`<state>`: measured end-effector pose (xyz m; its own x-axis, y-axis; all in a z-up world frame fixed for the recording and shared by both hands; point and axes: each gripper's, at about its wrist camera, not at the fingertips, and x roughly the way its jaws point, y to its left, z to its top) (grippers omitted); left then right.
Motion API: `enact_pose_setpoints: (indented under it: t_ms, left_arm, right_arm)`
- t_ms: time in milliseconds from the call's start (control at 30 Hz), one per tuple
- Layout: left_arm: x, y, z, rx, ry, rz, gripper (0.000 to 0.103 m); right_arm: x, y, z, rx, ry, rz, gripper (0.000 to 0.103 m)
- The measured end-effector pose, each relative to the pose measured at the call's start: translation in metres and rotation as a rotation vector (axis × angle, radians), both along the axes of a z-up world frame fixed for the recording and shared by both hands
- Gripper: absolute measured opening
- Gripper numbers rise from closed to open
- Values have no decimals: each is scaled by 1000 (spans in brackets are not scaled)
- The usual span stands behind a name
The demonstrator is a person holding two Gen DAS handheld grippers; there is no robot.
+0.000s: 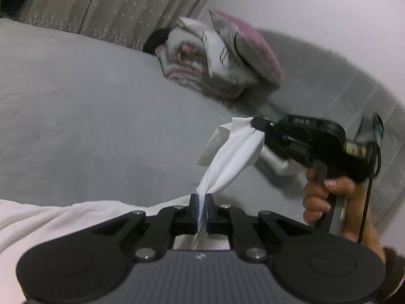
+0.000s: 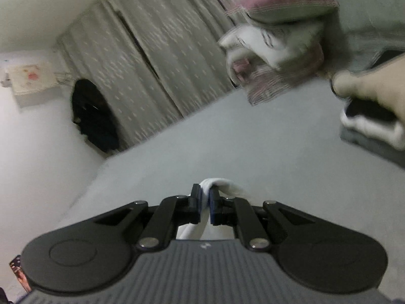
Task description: Fold clothes
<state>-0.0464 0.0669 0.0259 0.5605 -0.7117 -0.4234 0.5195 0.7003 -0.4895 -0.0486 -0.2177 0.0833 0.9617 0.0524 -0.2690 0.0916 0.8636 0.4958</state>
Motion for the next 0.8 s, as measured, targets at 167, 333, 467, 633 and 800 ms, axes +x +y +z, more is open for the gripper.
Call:
enact_pose_setpoints:
  t_ms: [167, 333, 467, 633, 800]
  left_arm:
    - [-14, 10, 6, -64, -24, -18, 4]
    - [-25, 2, -4, -37, -14, -85, 4]
    - [-34, -7, -15, 24, 0, -163, 4]
    - [-40, -23, -33, 89, 54, -232, 5]
    - [-43, -36, -50, 164, 87, -290, 5]
  right_arm:
    - [-10, 5, 15, -41, -59, 2, 8]
    - [-17, 5, 13, -113, -29, -3, 8]
    - [-30, 4, 5, -191, 27, -6, 8]
    - [-50, 3, -12, -274, 120, -7, 8]
    - [-63, -2, -33, -330, 226, 6, 8]
